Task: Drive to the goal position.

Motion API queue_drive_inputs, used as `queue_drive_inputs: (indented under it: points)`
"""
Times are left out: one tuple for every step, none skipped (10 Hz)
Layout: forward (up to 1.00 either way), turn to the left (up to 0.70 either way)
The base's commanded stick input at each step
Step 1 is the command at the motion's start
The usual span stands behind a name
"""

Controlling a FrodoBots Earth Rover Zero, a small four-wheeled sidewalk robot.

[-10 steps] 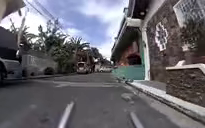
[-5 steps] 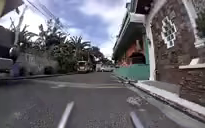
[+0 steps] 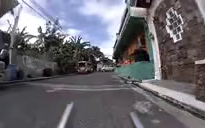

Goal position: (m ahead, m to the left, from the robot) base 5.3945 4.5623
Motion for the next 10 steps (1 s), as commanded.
queue_drive_inputs:
  points:
    - [0.85, 0.0]
    - [0.85, 0.0]
    - [0.73, 0.0]
    - [0.7, -0.17]
    - [0.7, -0.33]
    - [0.7, -0.22]
    - [0.7, -0.11]
    - [0.7, 0.0]
    - [0.7, 0.0]
    - [0.7, 0.0]
